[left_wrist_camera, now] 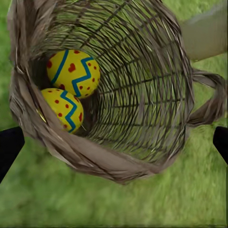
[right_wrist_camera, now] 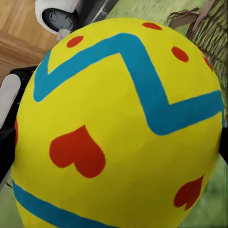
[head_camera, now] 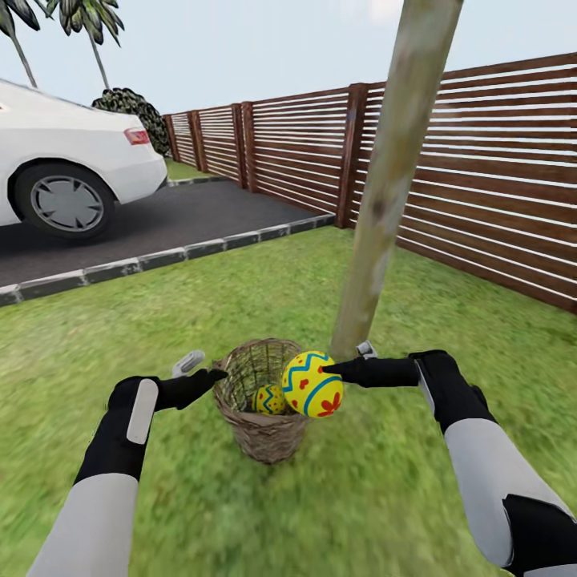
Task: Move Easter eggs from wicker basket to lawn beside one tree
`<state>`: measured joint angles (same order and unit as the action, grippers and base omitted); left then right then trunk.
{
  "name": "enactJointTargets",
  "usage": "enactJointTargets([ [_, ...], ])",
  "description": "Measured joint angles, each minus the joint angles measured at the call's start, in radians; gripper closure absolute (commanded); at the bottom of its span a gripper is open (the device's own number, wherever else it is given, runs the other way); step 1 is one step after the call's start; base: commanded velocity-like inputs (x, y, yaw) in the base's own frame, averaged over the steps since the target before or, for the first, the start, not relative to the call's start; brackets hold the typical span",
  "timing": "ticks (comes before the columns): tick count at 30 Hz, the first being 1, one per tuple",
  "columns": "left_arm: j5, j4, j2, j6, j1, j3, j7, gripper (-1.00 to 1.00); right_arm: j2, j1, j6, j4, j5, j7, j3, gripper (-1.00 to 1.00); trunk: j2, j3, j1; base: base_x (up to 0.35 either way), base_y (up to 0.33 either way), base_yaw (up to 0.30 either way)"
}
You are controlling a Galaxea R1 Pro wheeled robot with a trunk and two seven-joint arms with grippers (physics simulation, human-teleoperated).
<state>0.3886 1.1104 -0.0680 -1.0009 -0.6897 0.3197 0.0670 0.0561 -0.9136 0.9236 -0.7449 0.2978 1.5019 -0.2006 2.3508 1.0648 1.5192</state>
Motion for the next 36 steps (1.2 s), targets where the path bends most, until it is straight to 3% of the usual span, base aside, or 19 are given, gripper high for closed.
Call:
enactJointTargets([
  [4, 0.011, -0.001, -0.024, 0.003, 0.000, -0.022, 0.001, -1.00, 0.001, 0.000, 0.001, 0.000, 0.000, -0.001, -0.001, 1.00, 0.000, -0.005, 0.000, -0.012, -0.297, -0.205],
  [13, 0.011, -0.002, -0.029, 0.003, 0.000, -0.040, 0.001, -1.00, 0.002, 0.000, 0.000, 0.002, 0.001, -0.010, -0.001, 1.00, 0.000, -0.016, 0.000, 0.000, -0.332, -0.201],
  [15, 0.022, -0.001, -0.029, 0.003, 0.000, -0.040, 0.001, -1.00, 0.014, 0.000, 0.001, 0.002, 0.003, -0.011, -0.006, 1.00, 0.000, -0.017, 0.000, 0.000, -0.336, -0.053],
  [16, 0.036, -0.002, -0.028, 0.003, 0.000, -0.040, 0.001, -1.00, 0.022, 0.000, 0.001, 0.001, 0.003, -0.011, -0.014, 1.00, 0.000, -0.017, 0.000, 0.000, -0.335, -0.015],
  [19, 0.073, -0.002, -0.027, 0.005, 0.000, -0.049, 0.001, -1.00, 0.034, 0.000, 0.000, -0.001, 0.008, -0.012, -0.100, 1.00, 0.000, -0.017, 0.000, 0.000, -0.335, -0.003],
  [21, 0.077, -0.002, -0.027, 0.004, 0.000, -0.103, 0.001, -1.00, 0.035, 0.000, 0.000, -0.006, 0.010, -0.013, -0.114, 1.00, 0.000, -0.017, 0.000, 0.000, -0.335, 0.000],
  [23, 0.077, -0.002, -0.027, 0.004, 0.000, -0.117, 0.001, -1.00, 0.035, 0.000, 0.001, -0.009, 0.013, -0.039, -0.117, 1.00, 0.000, -0.017, 0.000, 0.000, -0.335, 0.000],
  [24, 0.079, -0.003, -0.027, 0.004, 0.000, -0.118, 0.001, -1.00, 0.036, 0.000, 0.001, -0.012, 0.014, -0.092, -0.118, 1.00, 0.000, -0.017, 0.000, 0.000, -0.335, 0.000],
  [28, 0.095, -0.003, -0.027, 0.004, 0.000, -0.120, 0.001, -1.00, 0.029, 0.000, -0.011, -0.017, 0.020, -0.480, -0.115, 1.00, 0.000, -0.017, 0.000, 0.024, -0.334, 0.000],
  [32, 0.102, -0.002, -0.028, 0.004, 0.000, -0.121, 0.002, -1.00, 0.024, 0.000, -0.061, -0.015, 0.021, -0.730, -0.112, 1.00, 0.000, -0.017, -0.001, 0.153, -0.302, 0.000],
  [33, 0.120, -0.003, -0.029, 0.005, 0.000, -0.121, 0.002, -1.00, 0.022, 0.000, -0.076, -0.012, 0.021, -0.795, -0.110, 1.00, 0.000, -0.017, -0.001, 0.225, -0.256, 0.072],
  [36, 0.205, -0.003, -0.035, 0.009, 0.000, -0.145, 0.002, -1.00, -0.034, 0.000, -0.174, -0.002, 0.016, -1.043, -0.065, 1.00, 0.000, -0.017, -0.001, 0.238, -0.247, 0.226],
])
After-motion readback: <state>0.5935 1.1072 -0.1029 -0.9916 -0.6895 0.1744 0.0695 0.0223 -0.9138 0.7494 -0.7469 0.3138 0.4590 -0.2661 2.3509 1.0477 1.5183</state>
